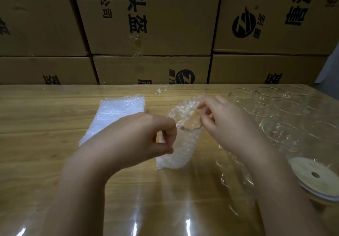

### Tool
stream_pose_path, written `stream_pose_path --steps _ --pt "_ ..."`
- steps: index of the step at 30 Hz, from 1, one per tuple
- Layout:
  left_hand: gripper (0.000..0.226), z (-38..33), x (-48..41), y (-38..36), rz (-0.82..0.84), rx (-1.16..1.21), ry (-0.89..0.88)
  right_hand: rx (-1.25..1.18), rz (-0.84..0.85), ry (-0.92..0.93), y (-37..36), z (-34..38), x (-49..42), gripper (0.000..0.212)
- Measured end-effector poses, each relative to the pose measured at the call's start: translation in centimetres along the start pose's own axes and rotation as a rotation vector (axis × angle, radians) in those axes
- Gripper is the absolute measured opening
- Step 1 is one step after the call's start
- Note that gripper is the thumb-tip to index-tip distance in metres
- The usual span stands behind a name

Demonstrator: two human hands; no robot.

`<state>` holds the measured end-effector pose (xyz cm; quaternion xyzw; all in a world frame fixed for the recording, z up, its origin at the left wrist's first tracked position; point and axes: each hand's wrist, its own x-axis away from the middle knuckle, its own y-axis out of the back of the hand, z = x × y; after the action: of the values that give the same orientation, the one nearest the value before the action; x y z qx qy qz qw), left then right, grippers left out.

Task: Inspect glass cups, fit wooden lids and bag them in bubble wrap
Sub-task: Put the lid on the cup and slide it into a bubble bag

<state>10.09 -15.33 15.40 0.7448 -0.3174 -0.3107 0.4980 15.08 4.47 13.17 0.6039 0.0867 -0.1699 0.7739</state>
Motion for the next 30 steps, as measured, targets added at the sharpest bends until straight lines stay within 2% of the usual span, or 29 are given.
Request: stream_pose_path --steps 3,6,9,12,16,22,24,27,30 --pt "0.024 0.0 0.1 0.0 -0.066 -0.134 -0.006 0.015 0.004 -0.039 -0.1 -0.4 -0.2 0.019" --pt "0.011 0.5 -0.1 0.0 -0.153 -0.347 0.043 0.048 -0.010 -0.037 -0.1 -0.4 -0.2 0.016" --pt "0.037 1.3 -0.6 -0.5 -0.229 -0.473 0.164 0.018 -0.045 -0.007 0.2 -0.4 0.0 0.014" --pt "0.043 1.8 -1.0 -0.8 -0.202 -0.440 0.222 -0.055 -0.062 0.031 0.5 -0.2 0.2 0.014" --pt "0.040 1.9 -1.5 -1.2 -0.152 -0.299 0.106 -0.154 -0.084 0.059 0.3 0.1 0.0 0.014" --pt "0.008 3.1 -0.4 -0.7 -0.120 -0.419 0.352 -0.313 -0.181 0.068 -0.1 0.5 -0.3 0.015" --pt "0.009 3.3 -0.3 -0.5 -0.126 -0.374 0.314 -0.337 -0.215 0.061 -0.2 0.7 -0.3 0.015" --pt "0.020 2.9 -0.9 -0.7 -0.118 -0.176 0.197 -0.362 -0.219 0.047 -0.3 0.7 -0.3 0.015" --pt "0.022 2.5 -1.5 -1.6 -0.043 -0.164 0.214 -0.328 -0.191 0.026 0.0 0.4 -0.2 0.014"
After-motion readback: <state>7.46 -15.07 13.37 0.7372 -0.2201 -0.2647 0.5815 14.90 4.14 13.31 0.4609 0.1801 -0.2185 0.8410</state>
